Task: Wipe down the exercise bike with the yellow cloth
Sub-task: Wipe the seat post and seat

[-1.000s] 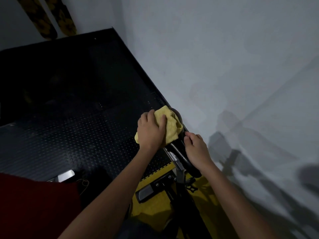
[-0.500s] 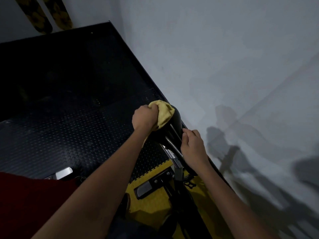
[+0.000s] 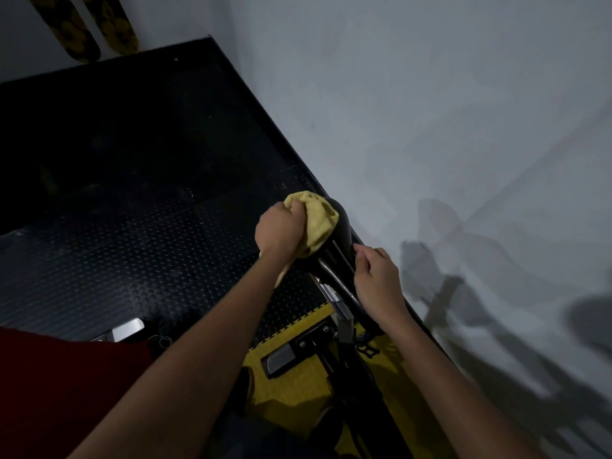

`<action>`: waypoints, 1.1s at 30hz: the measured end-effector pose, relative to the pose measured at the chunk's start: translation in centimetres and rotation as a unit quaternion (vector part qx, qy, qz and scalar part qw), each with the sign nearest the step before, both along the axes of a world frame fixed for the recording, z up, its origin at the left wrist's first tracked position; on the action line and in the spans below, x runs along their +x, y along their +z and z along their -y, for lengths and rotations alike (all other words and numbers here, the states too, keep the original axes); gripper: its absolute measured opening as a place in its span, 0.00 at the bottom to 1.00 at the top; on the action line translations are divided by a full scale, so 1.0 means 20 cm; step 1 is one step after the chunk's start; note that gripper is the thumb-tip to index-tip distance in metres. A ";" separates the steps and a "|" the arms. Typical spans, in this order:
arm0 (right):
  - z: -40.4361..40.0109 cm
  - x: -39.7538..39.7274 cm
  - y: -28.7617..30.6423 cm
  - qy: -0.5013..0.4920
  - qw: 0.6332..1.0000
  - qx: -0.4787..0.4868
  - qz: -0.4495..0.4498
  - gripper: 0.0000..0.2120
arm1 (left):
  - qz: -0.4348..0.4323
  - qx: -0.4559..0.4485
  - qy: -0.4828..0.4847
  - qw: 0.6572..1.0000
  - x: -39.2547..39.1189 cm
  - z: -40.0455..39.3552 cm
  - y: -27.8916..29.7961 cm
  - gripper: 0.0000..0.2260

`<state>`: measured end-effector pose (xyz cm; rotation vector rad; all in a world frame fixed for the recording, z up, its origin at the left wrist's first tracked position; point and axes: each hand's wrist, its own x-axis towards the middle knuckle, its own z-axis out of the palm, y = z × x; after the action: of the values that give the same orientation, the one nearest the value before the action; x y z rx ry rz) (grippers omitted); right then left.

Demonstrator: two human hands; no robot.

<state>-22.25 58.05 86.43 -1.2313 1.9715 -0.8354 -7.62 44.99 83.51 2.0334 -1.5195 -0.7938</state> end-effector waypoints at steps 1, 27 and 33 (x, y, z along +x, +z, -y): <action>0.00 0.00 0.00 0.001 1.000 -0.004 -0.005 0.17 | -0.008 0.037 -0.008 0.999 0.01 0.04 0.02 0.19; -0.05 0.03 -0.04 0.028 0.991 0.028 -0.129 0.16 | 0.133 -0.194 -0.112 0.965 -0.09 -0.31 -0.06 0.24; -0.04 0.04 -0.04 -0.015 0.995 -0.014 -0.095 0.17 | 0.158 -0.176 -0.144 0.961 -0.11 -0.28 -0.04 0.26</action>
<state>-21.46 58.91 85.58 -1.3427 2.1395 -0.7896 -9.82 50.50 82.66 1.7531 -2.0040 -0.2682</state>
